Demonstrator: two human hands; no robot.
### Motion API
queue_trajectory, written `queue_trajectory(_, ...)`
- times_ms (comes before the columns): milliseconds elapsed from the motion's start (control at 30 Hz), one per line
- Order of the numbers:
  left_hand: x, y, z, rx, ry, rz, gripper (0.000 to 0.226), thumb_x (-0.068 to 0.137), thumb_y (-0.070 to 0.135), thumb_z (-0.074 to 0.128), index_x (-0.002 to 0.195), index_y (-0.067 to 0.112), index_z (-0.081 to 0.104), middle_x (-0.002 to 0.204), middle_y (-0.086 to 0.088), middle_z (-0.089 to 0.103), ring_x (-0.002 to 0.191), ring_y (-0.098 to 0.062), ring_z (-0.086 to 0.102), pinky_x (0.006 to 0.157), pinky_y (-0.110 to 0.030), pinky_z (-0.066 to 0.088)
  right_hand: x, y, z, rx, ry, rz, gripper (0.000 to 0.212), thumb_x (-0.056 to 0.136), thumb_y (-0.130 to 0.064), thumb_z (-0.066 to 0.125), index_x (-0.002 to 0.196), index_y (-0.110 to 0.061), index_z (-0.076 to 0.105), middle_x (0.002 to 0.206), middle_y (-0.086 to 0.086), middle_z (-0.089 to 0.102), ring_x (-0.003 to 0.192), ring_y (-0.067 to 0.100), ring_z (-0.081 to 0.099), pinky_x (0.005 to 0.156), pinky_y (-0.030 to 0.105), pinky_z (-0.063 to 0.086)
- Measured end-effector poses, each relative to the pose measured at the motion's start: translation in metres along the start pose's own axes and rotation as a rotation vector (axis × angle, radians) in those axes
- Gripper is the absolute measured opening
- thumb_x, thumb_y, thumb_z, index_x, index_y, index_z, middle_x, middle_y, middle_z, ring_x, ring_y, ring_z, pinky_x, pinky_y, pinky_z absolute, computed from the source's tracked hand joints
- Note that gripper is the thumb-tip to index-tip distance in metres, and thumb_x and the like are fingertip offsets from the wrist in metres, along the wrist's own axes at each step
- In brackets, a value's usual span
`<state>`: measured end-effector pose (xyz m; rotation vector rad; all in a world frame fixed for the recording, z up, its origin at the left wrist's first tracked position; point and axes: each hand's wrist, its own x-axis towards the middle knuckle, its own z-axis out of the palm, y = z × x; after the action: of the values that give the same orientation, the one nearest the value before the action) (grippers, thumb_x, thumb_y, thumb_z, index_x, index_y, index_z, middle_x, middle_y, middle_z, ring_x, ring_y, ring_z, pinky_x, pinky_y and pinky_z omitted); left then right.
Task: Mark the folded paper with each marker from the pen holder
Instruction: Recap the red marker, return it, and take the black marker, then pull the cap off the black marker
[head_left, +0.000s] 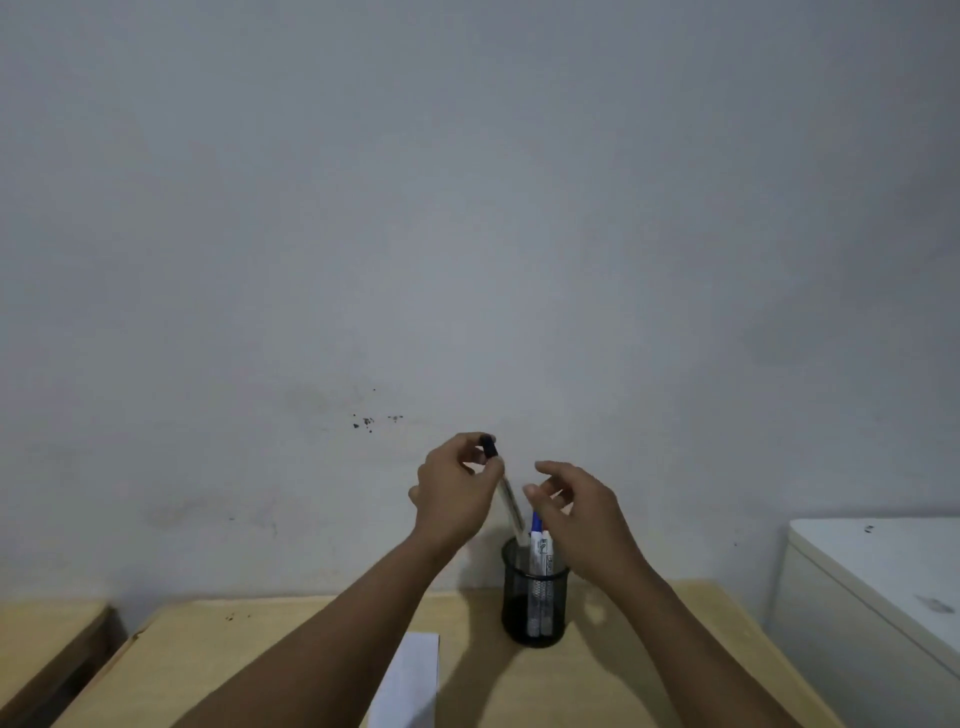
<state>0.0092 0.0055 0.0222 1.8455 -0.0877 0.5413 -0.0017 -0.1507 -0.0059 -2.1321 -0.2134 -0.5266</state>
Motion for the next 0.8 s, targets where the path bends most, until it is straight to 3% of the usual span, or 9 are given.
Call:
queue_trajectory(100,-0.011,0.034,-0.035,-0.313,0.04,-0.118,0.012,0.081,0.02,0.072,0.092,0.024,0.073,0.09,0.003,0.072,0.089,-0.02,0.066,0.08,-0.035,0.052,-0.01,-0.033,-0.003,0.145,-0.089,0.011,0.033,0.089,-0.034,0.072,0.12,-0.024,0.067,0.101,-0.002,0.071,0.089,0.012,0.067,0.076,0.024,0.054)
queue_trajectory(167,-0.019,0.051,-0.06,-0.443,0.063,-0.212,0.012,0.084,0.015,0.072,0.095,0.013,0.073,0.09,0.001,0.068,0.085,-0.021,0.059,0.069,-0.028,0.045,-0.019,-0.054,-0.005,0.327,-0.07,0.029,0.019,0.089,-0.02,0.074,0.107,-0.014,0.072,0.092,0.004,0.074,0.074,0.011,0.069,0.071,0.029,0.055)
queue_trajectory(267,-0.039,0.061,-0.094,-0.491,0.0,-0.331,0.016,0.083,0.024,0.073,0.095,0.014,0.072,0.095,0.003,0.071,0.085,-0.016,0.058,0.064,-0.028,0.037,-0.036,-0.086,-0.01,0.757,-0.01,0.105,0.011,0.087,-0.005,0.074,0.097,-0.001,0.071,0.079,0.011,0.069,0.063,0.018,0.066,0.063,0.03,0.058)
queue_trajectory(367,-0.062,0.064,-0.117,-0.447,-0.046,-0.385,0.025,0.079,0.034,0.076,0.094,0.015,0.074,0.096,0.005,0.076,0.085,-0.014,0.061,0.067,-0.034,0.035,-0.053,-0.117,-0.006,1.022,-0.045,0.171,0.008,0.088,-0.009,0.072,0.094,-0.004,0.072,0.074,0.007,0.069,0.063,0.018,0.065,0.063,0.03,0.058)
queue_trajectory(600,-0.105,0.075,-0.148,-0.407,-0.11,-0.369,0.03,0.088,0.042,0.068,0.099,0.016,0.075,0.095,0.007,0.077,0.092,-0.014,0.063,0.079,-0.04,0.034,-0.086,-0.159,0.009,1.026,-0.104,0.159,0.011,0.089,-0.014,0.073,0.095,-0.005,0.073,0.08,0.006,0.074,0.069,0.017,0.067,0.063,0.026,0.058)
queue_trajectory(800,-0.114,0.085,-0.16,-0.448,-0.066,-0.383,0.027,0.092,0.038,0.064,0.095,0.014,0.077,0.093,0.004,0.078,0.079,-0.013,0.06,0.084,-0.04,0.031,-0.099,-0.17,0.009,1.098,-0.094,0.083,0.009,0.086,-0.002,0.073,0.095,0.001,0.072,0.079,0.011,0.075,0.072,0.02,0.069,0.069,0.024,0.06)
